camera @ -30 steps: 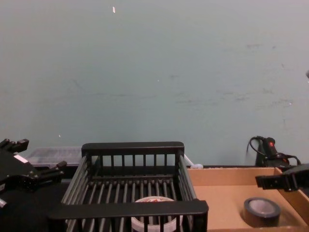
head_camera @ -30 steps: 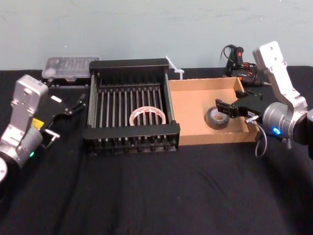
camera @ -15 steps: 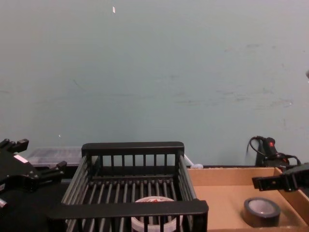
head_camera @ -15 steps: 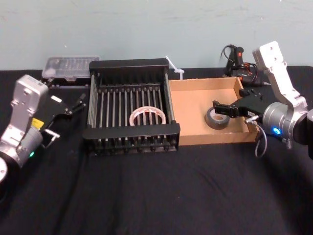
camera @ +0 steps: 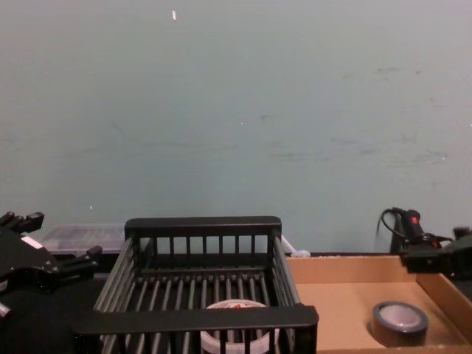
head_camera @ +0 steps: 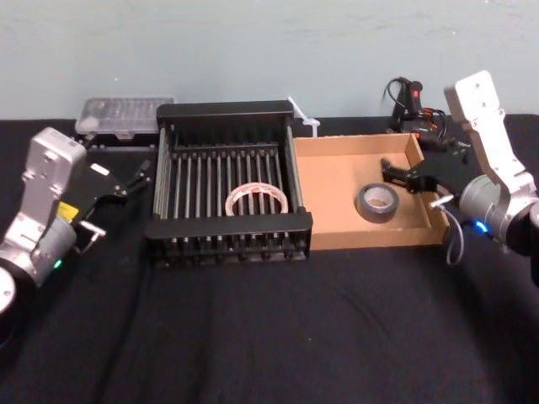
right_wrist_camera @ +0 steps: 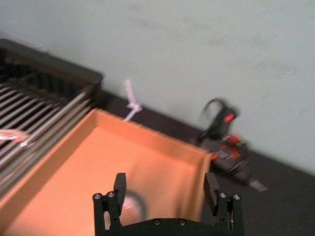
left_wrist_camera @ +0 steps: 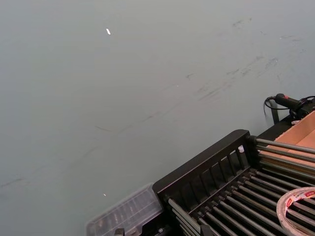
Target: Pick up the white tape and place it into the black box , Pick up the silver tape and place it into the brown box.
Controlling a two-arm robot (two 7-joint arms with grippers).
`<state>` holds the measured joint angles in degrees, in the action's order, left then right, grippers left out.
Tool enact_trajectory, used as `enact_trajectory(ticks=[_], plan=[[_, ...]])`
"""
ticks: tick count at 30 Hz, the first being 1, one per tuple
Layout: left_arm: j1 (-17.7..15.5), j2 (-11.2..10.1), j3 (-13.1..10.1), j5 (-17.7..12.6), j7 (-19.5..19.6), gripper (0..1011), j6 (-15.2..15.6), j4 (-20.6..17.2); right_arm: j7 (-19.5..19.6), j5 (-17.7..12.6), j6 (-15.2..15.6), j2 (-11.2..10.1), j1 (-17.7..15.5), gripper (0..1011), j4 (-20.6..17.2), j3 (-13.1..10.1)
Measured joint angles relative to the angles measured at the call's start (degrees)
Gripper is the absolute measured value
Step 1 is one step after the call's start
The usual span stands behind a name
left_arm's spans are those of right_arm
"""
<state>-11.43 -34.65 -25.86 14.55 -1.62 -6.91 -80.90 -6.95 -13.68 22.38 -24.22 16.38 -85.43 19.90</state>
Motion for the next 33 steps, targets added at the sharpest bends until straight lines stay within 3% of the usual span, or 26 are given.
enact_trajectory(ticks=[1,2,6,14,18,23,33], plan=[[0.0,0.0,0.0,0.0,0.0,1001,0.0,0.0,0.0,0.0,0.0,0.0,0.0,1002,0.0,0.0],[0.0,0.0,0.0,0.0,0.0,1001,0.0,0.0,2.71,2.57,-3.38,0.26,-1.05,1002,-0.24,-0.1],[0.0,0.0,0.0,0.0,0.0,1001,0.0,0.0,6.88,6.44,-9.39,0.64,-2.85,1002,0.06,-0.43],[0.0,0.0,0.0,0.0,0.0,1002,0.0,0.0,10.64,9.8,-18.02,1.2,-6.46,1002,1.67,-2.0],[0.0,0.0,0.0,0.0,0.0,1001,0.0,0.0,11.29,10.04,-19.46,1.38,-8.24,1002,2.06,-3.12],[0.0,0.0,0.0,0.0,0.0,1001,0.0,0.0,11.53,9.97,-19.06,1.76,-9.42,1002,2.11,-4.53],[0.0,0.0,0.0,0.0,0.0,1002,0.0,0.0,11.56,10.04,-19.18,1.69,-9.3,1002,2.1,-4.27]])
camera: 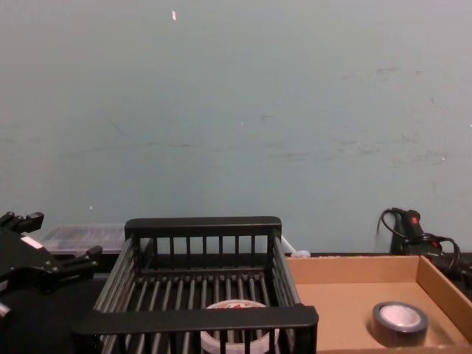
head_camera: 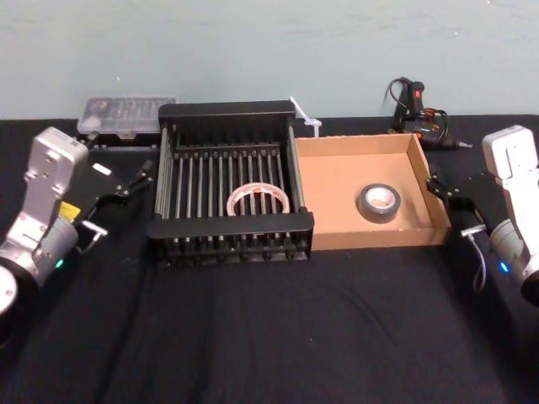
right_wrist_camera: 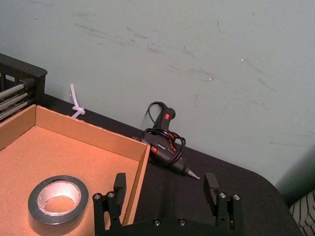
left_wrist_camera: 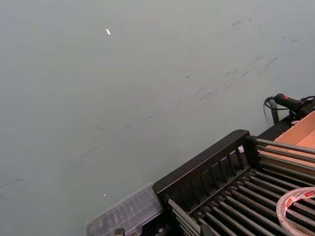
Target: Pick up the white tape and place it into the black box , Pick up the silver tape and place it into the brown box.
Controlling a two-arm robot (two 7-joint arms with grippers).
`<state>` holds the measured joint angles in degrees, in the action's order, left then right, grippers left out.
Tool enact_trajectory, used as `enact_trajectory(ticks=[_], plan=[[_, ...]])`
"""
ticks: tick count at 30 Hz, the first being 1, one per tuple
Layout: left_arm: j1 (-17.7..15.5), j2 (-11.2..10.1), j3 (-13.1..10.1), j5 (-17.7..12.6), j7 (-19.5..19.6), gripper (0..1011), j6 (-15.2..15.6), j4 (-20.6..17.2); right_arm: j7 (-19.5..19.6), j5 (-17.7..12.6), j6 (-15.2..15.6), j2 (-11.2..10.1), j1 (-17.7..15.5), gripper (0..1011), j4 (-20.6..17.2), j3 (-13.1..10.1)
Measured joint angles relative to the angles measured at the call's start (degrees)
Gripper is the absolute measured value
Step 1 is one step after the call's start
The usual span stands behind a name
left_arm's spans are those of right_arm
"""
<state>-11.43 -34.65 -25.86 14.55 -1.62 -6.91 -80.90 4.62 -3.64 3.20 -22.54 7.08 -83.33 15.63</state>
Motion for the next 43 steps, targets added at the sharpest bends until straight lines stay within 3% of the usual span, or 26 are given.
enact_trajectory(ticks=[43], plan=[[0.0,0.0,0.0,0.0,0.0,1001,0.0,0.0,-0.01,0.12,-0.26,-0.07,0.15,1002,0.02,0.22]])
